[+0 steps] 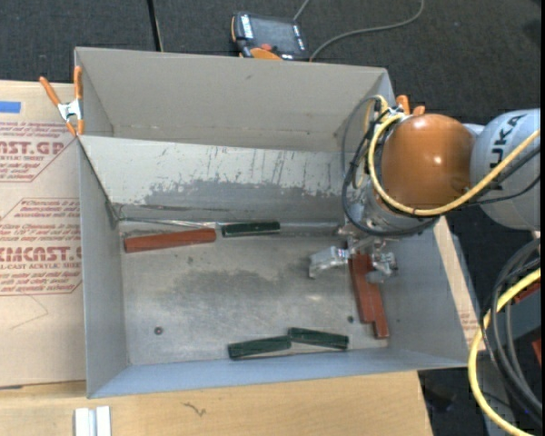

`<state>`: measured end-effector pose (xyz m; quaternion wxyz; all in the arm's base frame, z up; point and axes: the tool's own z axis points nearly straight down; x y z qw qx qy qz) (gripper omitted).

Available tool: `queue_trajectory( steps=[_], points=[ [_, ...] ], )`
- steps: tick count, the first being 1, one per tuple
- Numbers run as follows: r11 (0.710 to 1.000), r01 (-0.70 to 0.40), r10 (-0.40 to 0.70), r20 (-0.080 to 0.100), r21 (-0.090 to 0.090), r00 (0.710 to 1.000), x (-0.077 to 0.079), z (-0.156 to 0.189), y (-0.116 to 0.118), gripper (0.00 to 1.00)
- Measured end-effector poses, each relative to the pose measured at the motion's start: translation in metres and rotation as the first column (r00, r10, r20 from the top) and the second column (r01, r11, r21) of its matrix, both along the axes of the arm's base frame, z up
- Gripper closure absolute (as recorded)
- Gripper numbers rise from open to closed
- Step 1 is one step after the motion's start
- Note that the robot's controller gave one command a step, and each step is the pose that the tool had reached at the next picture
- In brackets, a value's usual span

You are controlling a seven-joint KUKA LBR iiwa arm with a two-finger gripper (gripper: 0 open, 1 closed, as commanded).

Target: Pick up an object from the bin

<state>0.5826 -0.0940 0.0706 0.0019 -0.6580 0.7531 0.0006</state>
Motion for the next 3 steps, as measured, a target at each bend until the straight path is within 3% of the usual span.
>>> queue_trajectory(
  steps=[1, 2, 3],
  points=[
    [1.000, 0.003, -0.003, 0.001, 0.001, 1.000, 0.000, 0.000, -0.001, 1.00],
    [1.000, 0.003, -0.003, 0.001, 0.002, 1.000, 0.000, 0.000, 0.000, 0.00],
    [1.000, -0.020, 0.020, 0.002, 0.005, 1.000, -0.014, 0.001, -0.011, 0.00]
  ],
)
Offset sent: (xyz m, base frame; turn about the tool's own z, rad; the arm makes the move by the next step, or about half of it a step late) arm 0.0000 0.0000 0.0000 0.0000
